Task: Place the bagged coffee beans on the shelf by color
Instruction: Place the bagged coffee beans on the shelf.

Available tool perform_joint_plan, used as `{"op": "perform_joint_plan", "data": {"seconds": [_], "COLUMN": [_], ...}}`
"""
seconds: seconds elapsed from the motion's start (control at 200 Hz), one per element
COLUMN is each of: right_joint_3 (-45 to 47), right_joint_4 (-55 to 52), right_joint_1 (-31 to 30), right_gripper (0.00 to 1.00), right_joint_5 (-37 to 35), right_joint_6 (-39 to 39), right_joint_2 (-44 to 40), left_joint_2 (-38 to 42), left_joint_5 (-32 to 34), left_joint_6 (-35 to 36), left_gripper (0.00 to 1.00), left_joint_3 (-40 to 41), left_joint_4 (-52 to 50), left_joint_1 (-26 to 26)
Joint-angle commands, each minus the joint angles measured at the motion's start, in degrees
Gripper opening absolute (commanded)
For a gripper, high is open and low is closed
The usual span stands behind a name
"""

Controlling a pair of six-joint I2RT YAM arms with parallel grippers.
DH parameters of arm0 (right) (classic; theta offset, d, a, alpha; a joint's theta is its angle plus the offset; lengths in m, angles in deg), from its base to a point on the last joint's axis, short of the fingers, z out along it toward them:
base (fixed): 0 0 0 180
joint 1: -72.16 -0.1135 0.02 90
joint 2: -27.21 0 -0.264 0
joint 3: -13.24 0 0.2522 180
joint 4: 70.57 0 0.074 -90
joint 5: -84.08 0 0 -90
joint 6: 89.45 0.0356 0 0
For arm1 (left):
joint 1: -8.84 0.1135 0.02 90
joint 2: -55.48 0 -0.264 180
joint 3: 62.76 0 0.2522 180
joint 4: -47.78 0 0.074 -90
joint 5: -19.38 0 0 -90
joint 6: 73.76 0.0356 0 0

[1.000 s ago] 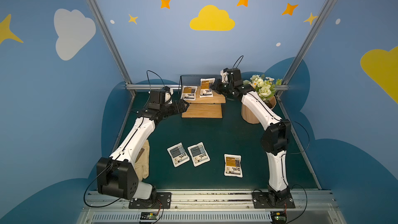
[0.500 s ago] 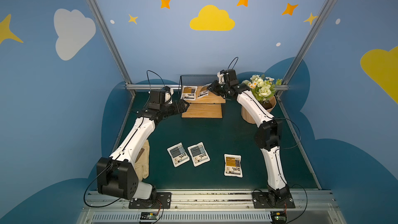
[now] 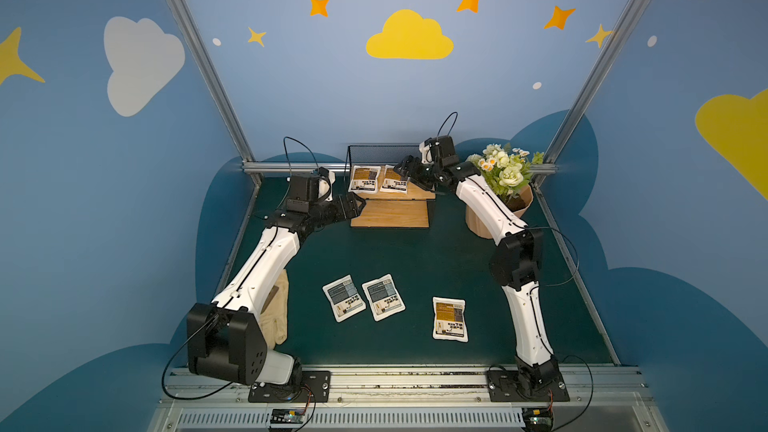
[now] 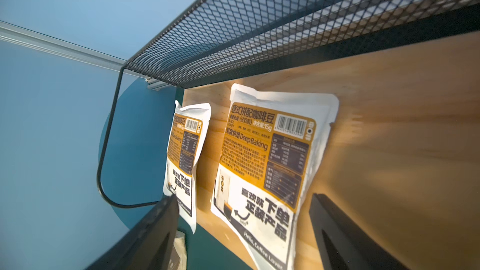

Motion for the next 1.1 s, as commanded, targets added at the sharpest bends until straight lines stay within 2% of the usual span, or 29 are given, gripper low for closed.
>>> {"op": "perform_joint_plan", "data": {"seconds": [0.0,0.596,1.096], "right_joint_3": [-1.9,-6.8,-6.9], "right_joint_4": [-0.6,-0.5,0.4], "right_joint_1": [0.2,-0.3,-0.9], "right_gripper": [0.85,0.85,0.85], "right_joint_5": [-0.5,0.2,1.5], "right_joint_6": [-0.1,1.6,2.4], "right_joint_2": [1.6,5.7,5.8], "left_joint_2": [1.2,1.5,1.6], "left_joint_5": [-1.1,-0.8,-0.7], "left_joint_6": [0.1,0.4,0.5], "left_gripper": [1.0,1.0,1.0], "left_joint_3": [0.6,2.1,2.5], "left_joint_4": [0.7,1.3,1.2], "left_joint_1": [0.2,0.2,0.2]}}
